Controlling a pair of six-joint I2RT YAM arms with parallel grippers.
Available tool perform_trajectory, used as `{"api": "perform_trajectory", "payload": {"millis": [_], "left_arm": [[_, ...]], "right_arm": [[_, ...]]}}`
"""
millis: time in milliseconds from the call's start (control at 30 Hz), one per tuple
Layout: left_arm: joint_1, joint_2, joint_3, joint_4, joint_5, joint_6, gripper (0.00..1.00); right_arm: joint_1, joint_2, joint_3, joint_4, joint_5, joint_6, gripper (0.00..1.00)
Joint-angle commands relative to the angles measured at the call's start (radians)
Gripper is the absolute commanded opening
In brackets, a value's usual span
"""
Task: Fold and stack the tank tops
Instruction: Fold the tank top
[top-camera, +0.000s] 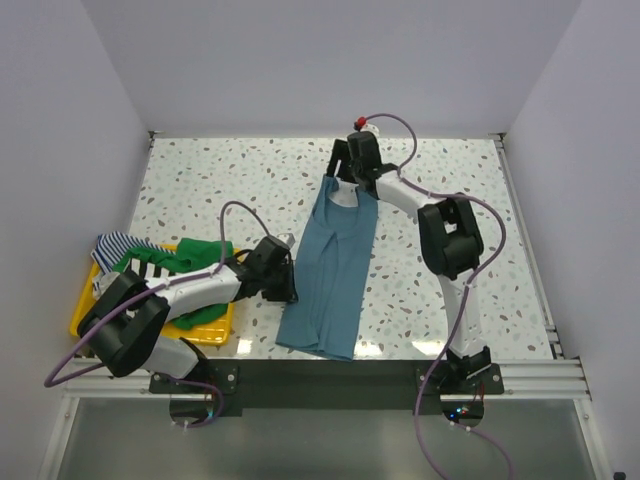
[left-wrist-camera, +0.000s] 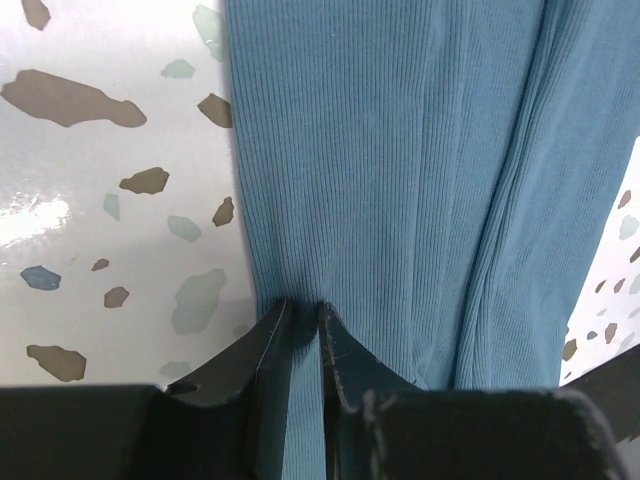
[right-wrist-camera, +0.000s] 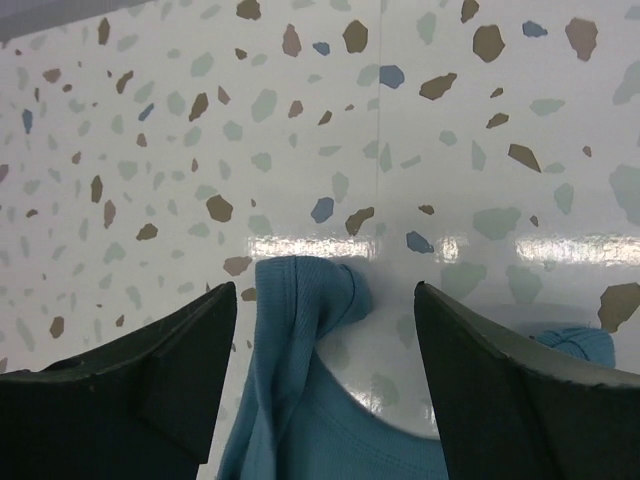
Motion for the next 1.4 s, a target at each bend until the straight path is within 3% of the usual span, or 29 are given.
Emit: {"api": "perform_trajectory", "payload": {"millis": [0, 133, 367, 500, 667, 933, 1133, 1267, 1367], "left_arm": [[-0.013, 0.008, -0.024, 0.006, 0.016, 0.011, 0.22], [-0.025, 0.03, -0.023, 0.034, 0.029, 0.0, 0.22], [-0.084, 0.113, -0.017, 0.107, 0.067, -0.066, 0.22], [-0.09, 0.136, -0.02, 0.138, 0.082, -0.089, 0.22], [-0.088, 0.11, 0.008, 0.085, 0.044, -0.073, 0.23], [-0.081, 0.111, 0.057, -0.032, -0.008, -0.053, 0.25], [-0.036, 0.045, 0.109, -0.106, -0.042, -0.027, 0.37], [0.051, 0.113, 0.245, -0.103, -0.031, 0.043, 0.4], [0.082, 0.276, 0.454, -0.129, -0.071, 0.086, 0.39]], "right_arm": [[-0.006, -0.12, 0.003, -0.019, -0.01, -0.017, 0.75], [-0.005, -0.164, -0.035, -0.127, 0.022, 0.011, 0.72], [0.035, -0.304, -0.25, -0.239, 0.094, 0.04, 0.54], [0.049, -0.4, -0.438, -0.245, 0.114, 0.051, 0.54], [0.07, -0.453, -0.537, -0.242, 0.131, 0.043, 0.54], [0.067, -0.24, -0.371, -0.334, 0.166, 0.005, 0.53], [0.012, -0.123, -0.218, -0.371, 0.163, -0.024, 0.53], [-0.012, -0.075, -0.13, -0.402, 0.143, -0.049, 0.54], [-0.029, -0.068, -0.107, -0.396, 0.125, -0.04, 0.56]]}}
